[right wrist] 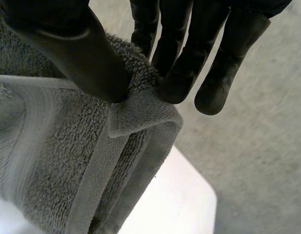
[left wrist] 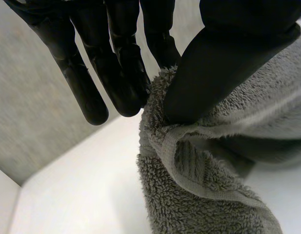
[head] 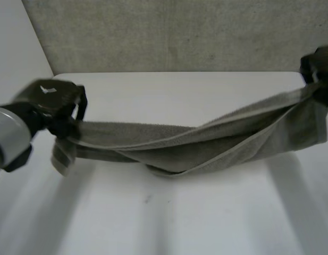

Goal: Fold the towel.

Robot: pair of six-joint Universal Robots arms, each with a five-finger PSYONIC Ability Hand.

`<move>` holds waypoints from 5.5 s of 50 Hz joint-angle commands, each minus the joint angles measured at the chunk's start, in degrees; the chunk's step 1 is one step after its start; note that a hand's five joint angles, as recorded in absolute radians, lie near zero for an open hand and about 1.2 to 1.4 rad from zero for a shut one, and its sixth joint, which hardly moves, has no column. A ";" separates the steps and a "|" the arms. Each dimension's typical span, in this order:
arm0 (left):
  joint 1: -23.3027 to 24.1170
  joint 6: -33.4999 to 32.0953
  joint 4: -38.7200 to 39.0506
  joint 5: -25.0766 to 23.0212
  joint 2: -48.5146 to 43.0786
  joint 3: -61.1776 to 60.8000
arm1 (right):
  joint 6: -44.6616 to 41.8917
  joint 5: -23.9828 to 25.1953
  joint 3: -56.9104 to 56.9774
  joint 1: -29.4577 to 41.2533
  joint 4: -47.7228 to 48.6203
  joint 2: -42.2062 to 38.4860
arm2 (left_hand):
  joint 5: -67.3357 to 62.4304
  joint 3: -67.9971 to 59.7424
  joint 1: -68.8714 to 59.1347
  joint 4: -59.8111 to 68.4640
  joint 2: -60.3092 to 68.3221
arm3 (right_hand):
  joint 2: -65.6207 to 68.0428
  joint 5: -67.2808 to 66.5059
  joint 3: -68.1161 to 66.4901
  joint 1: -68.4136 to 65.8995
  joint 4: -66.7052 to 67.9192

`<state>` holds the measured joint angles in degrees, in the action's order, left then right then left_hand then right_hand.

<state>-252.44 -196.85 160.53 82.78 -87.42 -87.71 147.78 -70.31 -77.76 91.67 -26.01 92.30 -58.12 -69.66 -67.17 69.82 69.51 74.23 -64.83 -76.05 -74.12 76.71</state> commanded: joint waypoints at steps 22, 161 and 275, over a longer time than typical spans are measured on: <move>-1.74 -2.76 -9.53 0.98 -30.76 40.00 | -5.84 -3.51 33.51 9.48 -8.83 -31.11 | -11.88 -10.34 -12.83 10.18 10.49 | 5.77 -5.17 -3.95 -5.88 3.29; -1.12 -8.11 9.01 1.16 -27.21 0.10 | -1.44 0.52 -19.44 2.38 21.97 -21.11 | 58.12 59.66 57.17 -59.82 -59.51 | 5.77 -5.17 -3.95 -5.88 3.29; -8.07 -16.02 2.95 3.79 -1.17 -16.79 | -15.94 -0.79 -7.49 1.85 -11.61 -6.61 | -11.88 -10.34 -12.83 10.18 10.49 | 5.77 -5.17 -3.95 -5.88 3.29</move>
<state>-258.94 -212.12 169.36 86.69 -83.72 -107.11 137.97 -69.93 -87.33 93.18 -33.31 89.70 -58.60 -69.66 -67.49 69.70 69.73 75.05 -66.47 -76.93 -75.10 76.71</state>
